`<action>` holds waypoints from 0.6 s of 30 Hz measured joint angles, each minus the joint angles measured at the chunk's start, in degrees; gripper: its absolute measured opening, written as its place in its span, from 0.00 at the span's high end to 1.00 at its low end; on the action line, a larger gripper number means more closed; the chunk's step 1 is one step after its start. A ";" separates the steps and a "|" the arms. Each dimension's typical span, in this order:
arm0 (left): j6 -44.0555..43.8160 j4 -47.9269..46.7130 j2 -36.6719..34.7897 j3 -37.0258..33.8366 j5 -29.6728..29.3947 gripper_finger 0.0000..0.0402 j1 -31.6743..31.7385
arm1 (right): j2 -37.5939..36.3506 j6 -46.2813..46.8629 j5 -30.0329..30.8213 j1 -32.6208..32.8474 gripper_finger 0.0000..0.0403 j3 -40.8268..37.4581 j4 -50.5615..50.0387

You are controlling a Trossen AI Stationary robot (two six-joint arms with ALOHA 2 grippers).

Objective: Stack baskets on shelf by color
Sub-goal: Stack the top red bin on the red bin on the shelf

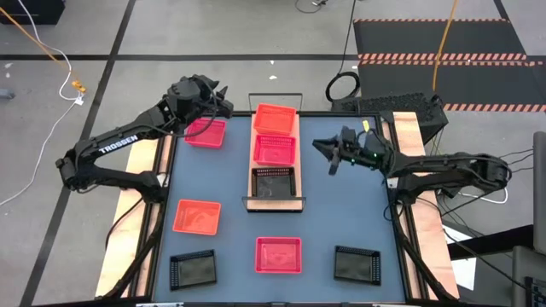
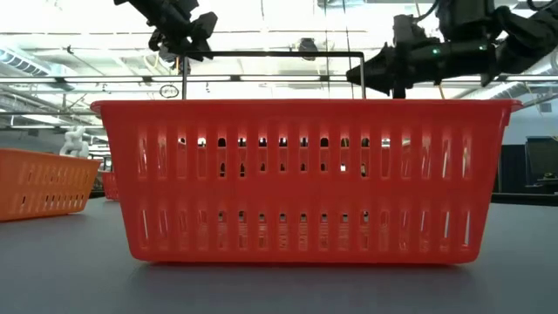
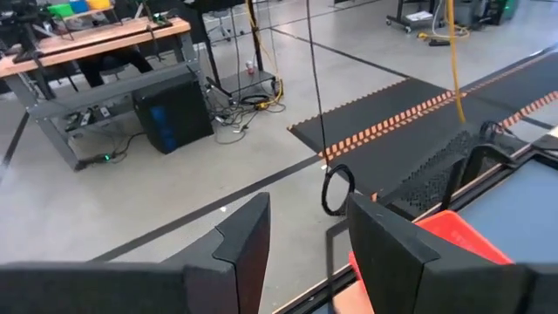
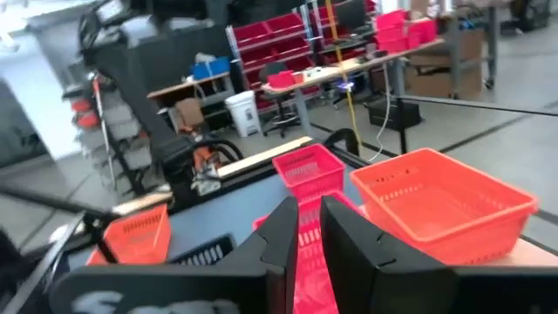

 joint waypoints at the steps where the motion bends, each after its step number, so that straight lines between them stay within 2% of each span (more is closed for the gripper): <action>1: 0.04 0.49 0.22 0.00 0.01 0.61 -0.62 | 0.00 -1.09 -0.02 0.52 0.89 -0.26 0.18; 7: 3.00 4.54 2.56 0.04 -0.03 0.61 -5.11 | -0.44 -9.31 -0.17 2.17 0.89 0.62 0.73; 11: 5.89 4.36 5.16 0.04 0.00 0.61 -8.92 | -0.63 -12.63 -3.72 2.63 0.89 2.26 0.80; 14: 5.22 -0.86 6.40 0.04 -0.07 0.61 -11.29 | -0.61 -14.79 -4.35 2.64 0.88 3.94 0.75; 18: -4.13 -12.72 6.57 0.02 -0.31 0.61 -13.71 | -0.61 -18.09 -4.42 2.86 0.83 7.27 0.75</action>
